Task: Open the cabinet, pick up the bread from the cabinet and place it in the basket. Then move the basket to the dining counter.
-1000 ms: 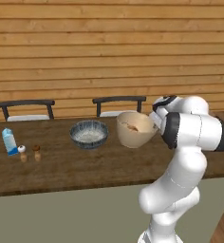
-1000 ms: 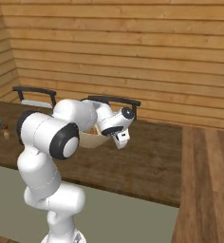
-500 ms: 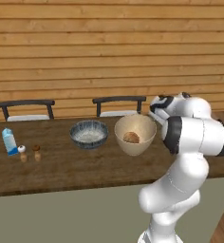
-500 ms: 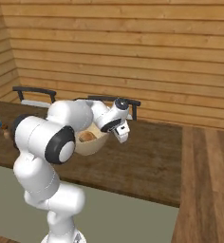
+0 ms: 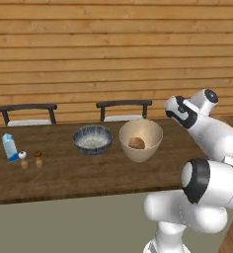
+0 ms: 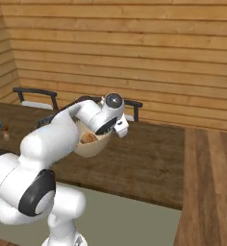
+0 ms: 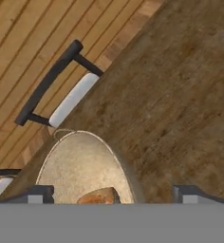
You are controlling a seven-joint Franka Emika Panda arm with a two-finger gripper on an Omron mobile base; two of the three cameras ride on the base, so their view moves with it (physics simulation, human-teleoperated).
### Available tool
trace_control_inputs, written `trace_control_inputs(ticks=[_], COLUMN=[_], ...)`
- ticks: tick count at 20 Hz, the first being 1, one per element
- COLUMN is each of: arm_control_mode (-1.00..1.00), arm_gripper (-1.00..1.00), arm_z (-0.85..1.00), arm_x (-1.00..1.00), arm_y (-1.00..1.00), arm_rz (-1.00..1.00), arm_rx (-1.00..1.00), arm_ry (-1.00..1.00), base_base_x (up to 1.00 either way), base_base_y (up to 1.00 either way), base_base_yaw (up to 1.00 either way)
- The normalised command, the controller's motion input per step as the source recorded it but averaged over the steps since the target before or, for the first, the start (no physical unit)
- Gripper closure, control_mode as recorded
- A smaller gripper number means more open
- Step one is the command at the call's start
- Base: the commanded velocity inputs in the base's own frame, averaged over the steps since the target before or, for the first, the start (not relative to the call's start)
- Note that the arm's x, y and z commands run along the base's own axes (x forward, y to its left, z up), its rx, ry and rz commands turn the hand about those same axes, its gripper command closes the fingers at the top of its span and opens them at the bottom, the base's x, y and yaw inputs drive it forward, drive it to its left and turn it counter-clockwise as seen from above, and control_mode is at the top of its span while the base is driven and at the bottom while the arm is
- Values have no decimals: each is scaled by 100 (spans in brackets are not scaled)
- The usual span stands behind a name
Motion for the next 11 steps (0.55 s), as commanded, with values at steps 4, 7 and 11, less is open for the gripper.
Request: trace_control_inputs(ticks=[4,7,11], arm_control_mode=[-100,-100,-100], arm_gripper=[-100,-100,-100], arm_z=[54,55,51], arm_x=[-100,-97,-48], arm_y=[-4,0,0], arm_rz=[-3,0,0], arm_rx=[-1,-4,-4], arm_ry=[-34,-35,-9], base_base_x=[0,0,0], base_base_y=[0,0,0], base_base_yaw=[0,0,0])
